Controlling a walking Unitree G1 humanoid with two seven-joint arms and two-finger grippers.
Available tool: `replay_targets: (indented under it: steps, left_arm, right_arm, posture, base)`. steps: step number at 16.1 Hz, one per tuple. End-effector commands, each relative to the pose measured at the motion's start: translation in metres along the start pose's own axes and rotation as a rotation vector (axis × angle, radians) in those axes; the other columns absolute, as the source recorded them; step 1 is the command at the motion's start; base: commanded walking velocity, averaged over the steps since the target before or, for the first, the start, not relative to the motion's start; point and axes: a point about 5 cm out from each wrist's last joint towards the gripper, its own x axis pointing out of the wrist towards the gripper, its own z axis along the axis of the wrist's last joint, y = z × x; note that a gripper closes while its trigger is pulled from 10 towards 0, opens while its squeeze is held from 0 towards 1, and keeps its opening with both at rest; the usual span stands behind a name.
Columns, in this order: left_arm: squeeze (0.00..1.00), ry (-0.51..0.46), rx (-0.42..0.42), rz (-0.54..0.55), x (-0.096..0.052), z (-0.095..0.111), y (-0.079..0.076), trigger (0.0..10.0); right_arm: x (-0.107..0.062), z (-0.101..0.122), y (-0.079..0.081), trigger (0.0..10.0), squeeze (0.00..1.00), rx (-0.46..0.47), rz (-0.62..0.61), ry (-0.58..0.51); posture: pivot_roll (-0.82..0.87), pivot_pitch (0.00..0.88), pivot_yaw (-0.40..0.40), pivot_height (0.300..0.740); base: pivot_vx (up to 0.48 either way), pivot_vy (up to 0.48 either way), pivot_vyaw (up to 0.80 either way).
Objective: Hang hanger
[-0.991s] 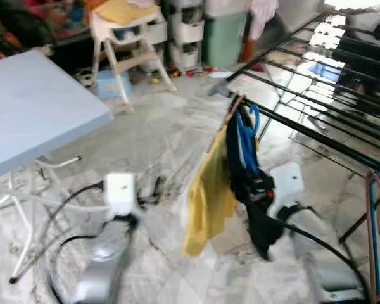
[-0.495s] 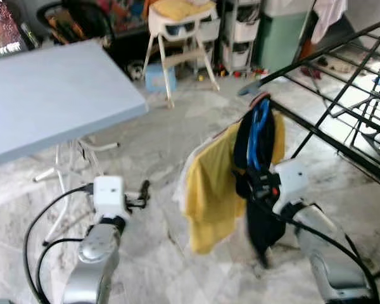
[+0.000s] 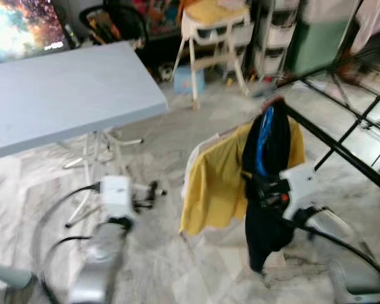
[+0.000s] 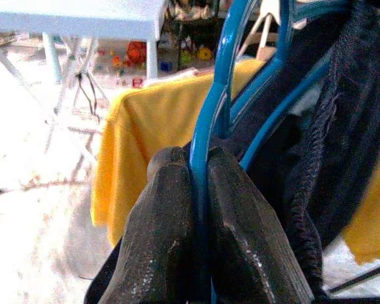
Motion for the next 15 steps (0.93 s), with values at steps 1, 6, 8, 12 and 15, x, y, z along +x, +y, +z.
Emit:
replay_targets:
  steps: [1,6,8,12,15]
  left_arm:
    - [0.00,-0.006,0.021,0.003,0.000,0.002,0.004,10.0]
    - [0.00,-0.002,0.021,-0.017,0.001,0.002,0.001,10.0]
    - [0.00,0.000,0.022,-0.025,0.003,0.002,0.001,10.0]
    - [0.00,-0.001,0.024,-0.047,0.007,0.003,-0.004,10.0]
    - [0.00,0.000,0.022,-0.049,0.009,0.003,-0.004,10.0]
  right_arm:
    - [0.012,0.031,0.029,10.0,0.00,-0.081,0.155,-0.140]
    - [-0.011,-0.010,0.000,10.0,0.00,-0.132,-0.223,0.060]
    - [-0.026,-0.021,-0.014,10.0,0.00,-0.138,-0.401,0.115]
    - [-0.032,-0.029,-0.038,10.0,0.00,-0.062,-0.648,0.208]
    - [-0.031,-0.028,-0.048,10.0,0.00,-0.046,-0.761,0.226]
  posture:
    - [-0.07,0.028,0.018,0.740]
    - [-0.08,0.029,0.021,0.740]
    - [-0.09,0.030,0.033,0.740]
    - [-0.10,0.028,0.045,0.740]
    - [-0.10,0.027,0.047,0.740]
  base:
    - [0.000,0.000,0.43]
    - [0.000,0.000,0.00]
    - [0.000,0.000,0.00]
    - [0.000,0.000,0.00]
    - [0.000,0.000,0.00]
